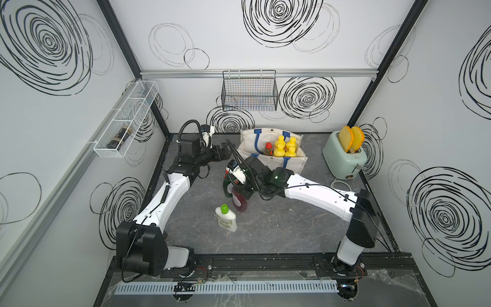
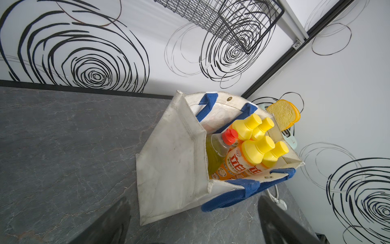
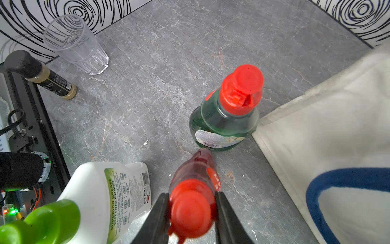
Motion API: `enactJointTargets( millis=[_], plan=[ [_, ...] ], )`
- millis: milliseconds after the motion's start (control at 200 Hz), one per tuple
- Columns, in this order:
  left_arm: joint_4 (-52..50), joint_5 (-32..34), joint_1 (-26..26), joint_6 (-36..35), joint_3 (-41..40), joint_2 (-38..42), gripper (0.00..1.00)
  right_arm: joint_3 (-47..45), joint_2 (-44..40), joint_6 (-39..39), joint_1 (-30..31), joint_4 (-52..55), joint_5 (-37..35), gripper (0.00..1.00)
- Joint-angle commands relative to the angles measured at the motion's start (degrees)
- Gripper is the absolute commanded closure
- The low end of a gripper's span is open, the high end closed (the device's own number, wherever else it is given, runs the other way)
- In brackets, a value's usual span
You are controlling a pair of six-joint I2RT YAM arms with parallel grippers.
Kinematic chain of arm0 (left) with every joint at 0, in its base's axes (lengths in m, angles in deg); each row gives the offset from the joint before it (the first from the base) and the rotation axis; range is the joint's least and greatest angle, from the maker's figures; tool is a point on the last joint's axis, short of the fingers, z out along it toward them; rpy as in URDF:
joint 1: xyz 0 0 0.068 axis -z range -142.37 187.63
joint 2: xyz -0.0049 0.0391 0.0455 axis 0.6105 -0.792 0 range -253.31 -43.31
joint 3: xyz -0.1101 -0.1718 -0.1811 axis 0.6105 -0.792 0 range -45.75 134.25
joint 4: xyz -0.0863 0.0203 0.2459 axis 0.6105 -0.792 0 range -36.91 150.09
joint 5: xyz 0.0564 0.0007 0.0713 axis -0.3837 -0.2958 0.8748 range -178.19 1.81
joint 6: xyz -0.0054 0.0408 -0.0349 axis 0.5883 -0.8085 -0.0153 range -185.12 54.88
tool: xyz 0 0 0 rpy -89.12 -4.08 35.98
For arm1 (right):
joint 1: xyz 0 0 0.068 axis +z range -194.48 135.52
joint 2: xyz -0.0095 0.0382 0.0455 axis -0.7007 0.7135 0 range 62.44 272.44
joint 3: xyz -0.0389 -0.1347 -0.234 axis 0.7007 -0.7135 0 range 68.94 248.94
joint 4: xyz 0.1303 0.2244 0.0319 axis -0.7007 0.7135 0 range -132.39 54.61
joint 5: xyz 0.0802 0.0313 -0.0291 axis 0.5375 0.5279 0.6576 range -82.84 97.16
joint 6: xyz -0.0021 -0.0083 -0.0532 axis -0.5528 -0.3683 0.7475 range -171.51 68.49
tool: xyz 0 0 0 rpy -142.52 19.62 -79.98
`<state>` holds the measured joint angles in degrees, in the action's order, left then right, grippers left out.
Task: Pack dish soap into the shopping bag
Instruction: Pick up the bottle of dish soap at the center of the board.
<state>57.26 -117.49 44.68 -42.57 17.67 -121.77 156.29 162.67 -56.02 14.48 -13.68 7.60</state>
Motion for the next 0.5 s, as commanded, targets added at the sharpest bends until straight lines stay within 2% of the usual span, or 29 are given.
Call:
enactJointTargets(
  millis=[0, 270, 495],
  plan=[
    [2.85, -0.06, 0.42, -0.48, -0.40, 0.86, 0.04, 1.72, 1.48, -1.28, 0.04, 3.15, -0.50, 0.77],
    [2.08, 1.08, 1.10, -1.29, -0.16, 1.27, 0.04, 2.83, 0.90, -1.20, -0.63, 4.26, -1.94, 1.00],
    [1.78, 1.35, 1.82, -1.64, -0.03, 1.43, 0.04, 3.03, -1.35, -1.12, -2.33, 3.90, -0.50, 1.00]
  ],
)
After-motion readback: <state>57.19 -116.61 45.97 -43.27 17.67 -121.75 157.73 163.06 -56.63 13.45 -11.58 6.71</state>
